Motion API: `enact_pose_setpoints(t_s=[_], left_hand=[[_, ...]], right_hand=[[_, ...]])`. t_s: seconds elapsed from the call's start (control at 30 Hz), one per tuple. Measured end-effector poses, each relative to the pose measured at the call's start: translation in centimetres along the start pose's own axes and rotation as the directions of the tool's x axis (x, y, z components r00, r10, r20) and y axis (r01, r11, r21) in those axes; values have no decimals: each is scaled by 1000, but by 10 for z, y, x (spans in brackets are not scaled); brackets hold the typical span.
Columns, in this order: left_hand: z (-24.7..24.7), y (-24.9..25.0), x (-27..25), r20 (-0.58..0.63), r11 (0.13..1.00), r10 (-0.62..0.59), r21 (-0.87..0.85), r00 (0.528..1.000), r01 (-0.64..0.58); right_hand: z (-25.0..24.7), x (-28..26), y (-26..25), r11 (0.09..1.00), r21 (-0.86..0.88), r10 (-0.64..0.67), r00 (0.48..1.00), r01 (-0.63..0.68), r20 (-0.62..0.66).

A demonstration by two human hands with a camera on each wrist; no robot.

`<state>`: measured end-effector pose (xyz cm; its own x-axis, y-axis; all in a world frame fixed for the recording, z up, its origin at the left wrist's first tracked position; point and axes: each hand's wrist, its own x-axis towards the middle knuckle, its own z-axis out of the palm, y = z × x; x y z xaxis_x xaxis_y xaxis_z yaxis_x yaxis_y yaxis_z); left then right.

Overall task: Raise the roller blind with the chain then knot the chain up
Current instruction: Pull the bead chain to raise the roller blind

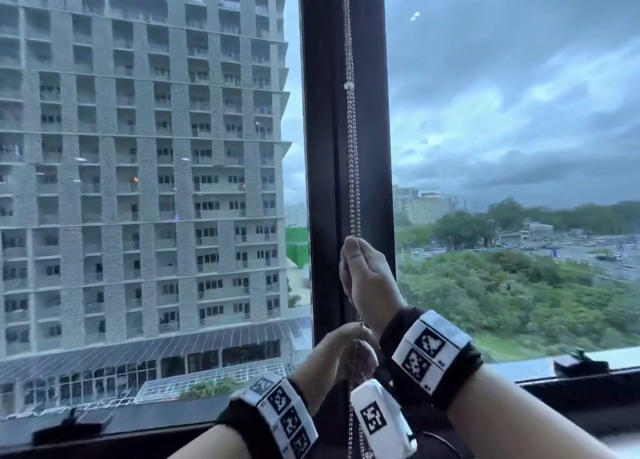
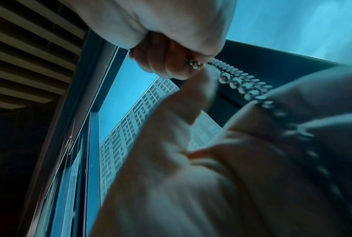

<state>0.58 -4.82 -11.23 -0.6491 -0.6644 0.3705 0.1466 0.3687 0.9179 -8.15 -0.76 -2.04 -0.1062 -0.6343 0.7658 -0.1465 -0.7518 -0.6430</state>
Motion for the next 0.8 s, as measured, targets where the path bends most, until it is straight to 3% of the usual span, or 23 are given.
enact_pose_setpoints(t_s=[0.07, 0.2, 0.33, 0.43, 0.53, 0.63, 0.8], left_hand=[[-8, 19, 2, 7, 999, 54, 2, 999, -54], [-17, 85, 23, -97, 977, 213, 25, 972, -211], [-15, 158, 48, -218, 959, 285, 63, 933, -278], [-8, 202, 61, -221, 947, 318, 19, 922, -322], [4, 216, 68, -281, 951, 290, -25, 915, -309], [12, 207, 73, -377, 936, 310, -43, 873, -351], [11, 203, 73, -353, 900, 354, -125, 866, -418]], right_hand=[[-2, -5, 7, 1000, -21, 12, 1000, -12, -11], [-4, -12, 20, 999, -29, 14, 1000, -14, -6], [-4, -30, 32, 987, 104, 120, 993, -121, 21], [-3, -52, 46, 980, 79, 176, 982, -181, 72], [-2, -75, 62, 974, 63, 211, 971, -218, 108], [-4, -83, 72, 969, 70, 228, 968, -236, 107], [-10, -68, 71, 916, 20, 390, 900, -401, 195]])
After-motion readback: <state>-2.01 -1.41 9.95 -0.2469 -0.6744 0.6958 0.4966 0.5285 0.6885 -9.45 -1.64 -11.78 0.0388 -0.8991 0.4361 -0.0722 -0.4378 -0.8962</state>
